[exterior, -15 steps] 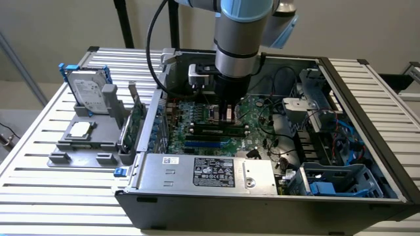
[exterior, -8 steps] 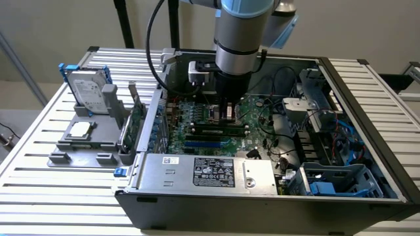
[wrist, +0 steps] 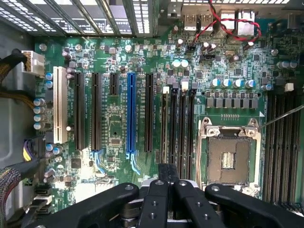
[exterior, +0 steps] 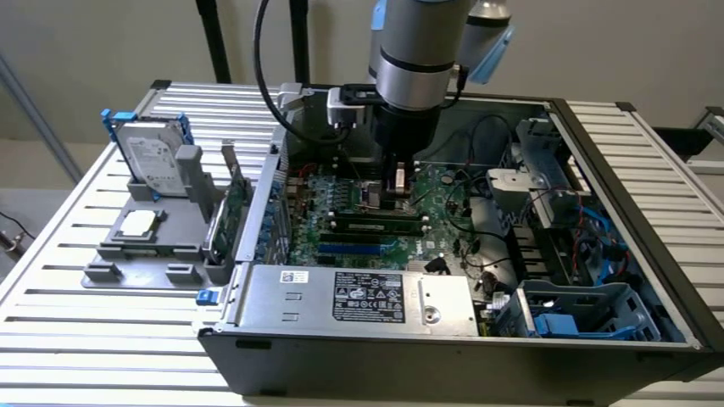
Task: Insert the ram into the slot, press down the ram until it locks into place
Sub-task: 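Press down the ram until it locks into place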
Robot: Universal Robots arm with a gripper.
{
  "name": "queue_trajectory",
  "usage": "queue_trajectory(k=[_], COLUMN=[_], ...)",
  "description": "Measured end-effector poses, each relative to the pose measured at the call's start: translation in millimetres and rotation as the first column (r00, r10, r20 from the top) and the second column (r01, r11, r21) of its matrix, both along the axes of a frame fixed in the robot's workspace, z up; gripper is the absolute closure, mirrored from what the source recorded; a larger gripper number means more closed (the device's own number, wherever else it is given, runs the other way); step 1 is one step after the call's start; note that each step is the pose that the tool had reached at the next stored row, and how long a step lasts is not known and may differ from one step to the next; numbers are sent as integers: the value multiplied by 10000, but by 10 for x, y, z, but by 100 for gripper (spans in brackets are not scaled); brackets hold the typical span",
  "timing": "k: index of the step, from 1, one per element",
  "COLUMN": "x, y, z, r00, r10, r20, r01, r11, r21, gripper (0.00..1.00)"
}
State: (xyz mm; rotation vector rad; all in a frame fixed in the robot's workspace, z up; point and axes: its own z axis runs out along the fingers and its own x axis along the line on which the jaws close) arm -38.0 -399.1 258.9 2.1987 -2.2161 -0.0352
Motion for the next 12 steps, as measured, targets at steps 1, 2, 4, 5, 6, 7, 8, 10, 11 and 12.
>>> queue_trajectory(k=[1, 2, 4, 5, 6, 7, 8, 10, 11, 12], x=[0, 0, 0, 0, 0, 0, 0, 0, 0, 0], y=[0, 0, 0, 0, 0, 0, 0, 0, 0, 0], z=[0, 0, 1, 1, 1, 1, 1, 1, 1, 1], r00=[10000, 10000, 10000, 10000, 10000, 10000, 10000, 10000, 10000, 10000], r10=[0, 0, 0, 0, 0, 0, 0, 0, 0, 0], r20=[0, 0, -1, -1, -1, -1, -1, -1, -1, -1], r01=[0, 0, 0, 0, 0, 0, 0, 0, 0, 0], r11=[10000, 10000, 10000, 10000, 10000, 10000, 10000, 10000, 10000, 10000], r21=[0, 0, -2, -1, -2, -2, -2, -1, -1, -2], gripper=[89, 89, 89, 89, 89, 89, 89, 89, 89, 89])
